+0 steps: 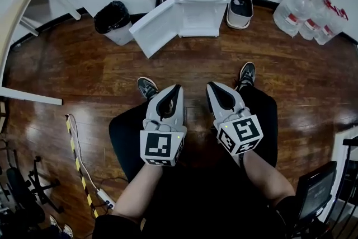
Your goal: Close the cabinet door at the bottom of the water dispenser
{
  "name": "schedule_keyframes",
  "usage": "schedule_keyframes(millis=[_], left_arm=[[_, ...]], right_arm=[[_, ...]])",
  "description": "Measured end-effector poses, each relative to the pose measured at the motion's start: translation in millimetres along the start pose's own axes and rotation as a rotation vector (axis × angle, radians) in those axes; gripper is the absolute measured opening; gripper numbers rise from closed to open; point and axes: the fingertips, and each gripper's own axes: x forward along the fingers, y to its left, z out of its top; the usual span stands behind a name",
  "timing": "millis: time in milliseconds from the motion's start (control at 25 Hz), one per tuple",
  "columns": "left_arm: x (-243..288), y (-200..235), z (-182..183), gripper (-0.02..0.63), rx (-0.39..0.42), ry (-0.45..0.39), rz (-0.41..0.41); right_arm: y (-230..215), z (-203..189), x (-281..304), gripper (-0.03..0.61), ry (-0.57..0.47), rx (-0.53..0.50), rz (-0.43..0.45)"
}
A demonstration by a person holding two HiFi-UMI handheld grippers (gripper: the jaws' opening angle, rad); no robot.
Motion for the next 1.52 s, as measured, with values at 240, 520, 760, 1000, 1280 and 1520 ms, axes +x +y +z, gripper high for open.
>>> schedule_keyframes(millis=[240, 520, 760, 1000, 1280, 1520], left_arm=[[23, 54, 9, 0.034, -0.023, 0.004, 0.084], [61, 84, 17, 0.062, -0.044, 0.032, 0.085], [97, 119, 18, 0.078, -0.036, 0.056, 0.085], [136, 182, -17, 0.098, -0.001, 0.180, 0.123], [203, 271, -72, 0.227, 0.205, 0.438, 0.149], [254, 317, -118, 0.253, 0.259, 0.626, 0.102]], right_arm=[[-8, 10, 55, 0.060, 0.045, 0.014, 0.058], [-24, 24, 110, 0.072, 0.051, 0.034, 0.068], [-36, 21, 158, 0.100, 0.094, 0.045, 0.071], [-44, 10, 210, 0.118, 0.155, 0.056, 0.089], [-59, 14, 259, 0.121, 0.180, 0.063, 0.120], [-66, 5, 290, 0.121, 0.216, 0.082, 0.177]])
